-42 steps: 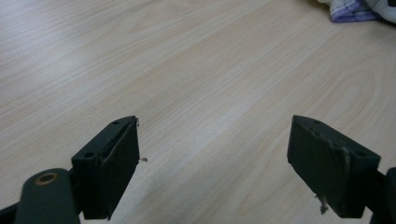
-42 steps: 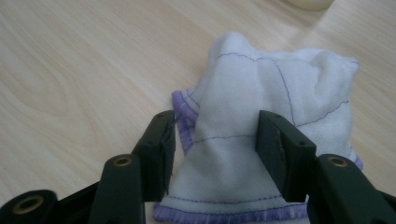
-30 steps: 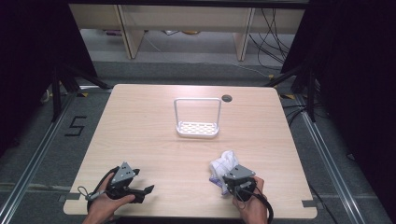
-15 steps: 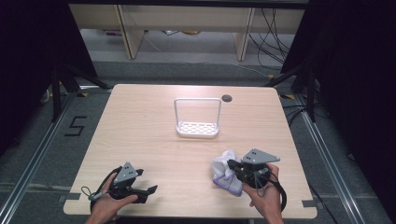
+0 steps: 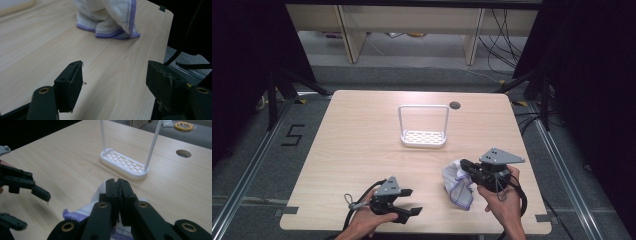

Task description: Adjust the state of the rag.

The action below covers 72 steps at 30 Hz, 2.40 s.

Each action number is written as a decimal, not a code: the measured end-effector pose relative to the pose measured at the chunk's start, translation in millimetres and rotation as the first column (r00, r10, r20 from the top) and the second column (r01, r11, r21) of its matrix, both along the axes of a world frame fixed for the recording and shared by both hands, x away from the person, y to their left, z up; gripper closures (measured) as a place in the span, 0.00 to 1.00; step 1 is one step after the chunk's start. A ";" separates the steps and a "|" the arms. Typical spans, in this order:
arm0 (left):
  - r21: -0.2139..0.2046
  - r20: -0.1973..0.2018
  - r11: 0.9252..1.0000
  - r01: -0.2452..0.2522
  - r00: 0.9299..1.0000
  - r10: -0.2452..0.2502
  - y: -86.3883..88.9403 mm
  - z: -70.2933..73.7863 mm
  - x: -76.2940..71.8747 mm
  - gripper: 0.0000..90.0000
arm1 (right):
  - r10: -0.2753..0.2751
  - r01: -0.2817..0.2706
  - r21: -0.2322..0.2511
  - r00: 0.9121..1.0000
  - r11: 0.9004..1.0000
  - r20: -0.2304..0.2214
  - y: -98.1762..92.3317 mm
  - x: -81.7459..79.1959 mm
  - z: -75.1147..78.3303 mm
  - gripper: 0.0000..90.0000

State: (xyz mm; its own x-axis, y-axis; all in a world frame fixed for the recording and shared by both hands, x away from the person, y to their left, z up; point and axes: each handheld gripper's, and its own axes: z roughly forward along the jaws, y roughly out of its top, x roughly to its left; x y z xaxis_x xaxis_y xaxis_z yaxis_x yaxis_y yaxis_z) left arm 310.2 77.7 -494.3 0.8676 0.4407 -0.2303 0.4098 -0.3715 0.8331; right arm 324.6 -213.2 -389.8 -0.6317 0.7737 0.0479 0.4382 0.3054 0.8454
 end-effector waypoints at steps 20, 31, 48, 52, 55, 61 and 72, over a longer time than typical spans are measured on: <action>-0.006 -0.018 0.999 -0.037 0.999 0.037 -90.5 -12.6 23.3 0.49 | 0.010 -0.012 0.044 0.999 0.999 0.042 -3.2 1.5 -0.2 0.98; 0.007 0.041 0.998 0.060 0.997 -0.060 -66.9 13.5 28.2 0.94 | 0.007 -0.009 0.064 0.999 0.998 0.040 -10.6 -2.6 5.3 0.98; 0.086 0.116 0.976 0.201 0.971 -0.210 51.6 140.8 8.4 0.95 | 0.153 -0.161 0.173 0.986 0.972 0.061 17.6 -28.5 48.0 0.98; 0.115 0.111 0.977 0.181 0.975 -0.194 73.5 151.2 15.3 0.95 | 0.178 -0.187 0.151 0.982 0.971 0.070 26.3 -26.9 52.7 0.98; 0.179 0.085 0.972 0.153 0.982 -0.170 76.7 131.9 34.0 0.94 | 0.178 -0.182 0.139 0.983 0.973 0.035 33.7 -11.9 40.3 0.98; 0.309 0.037 0.947 0.091 0.994 -0.107 67.1 73.1 83.2 0.94 | 0.133 -0.125 0.074 0.985 0.989 -0.108 43.1 37.6 -9.6 0.98; 0.407 0.075 0.913 -0.022 0.997 -0.009 53.7 23.1 127.7 0.92 | 0.028 -0.035 -0.031 0.977 0.999 -0.213 48.7 96.3 -70.9 0.98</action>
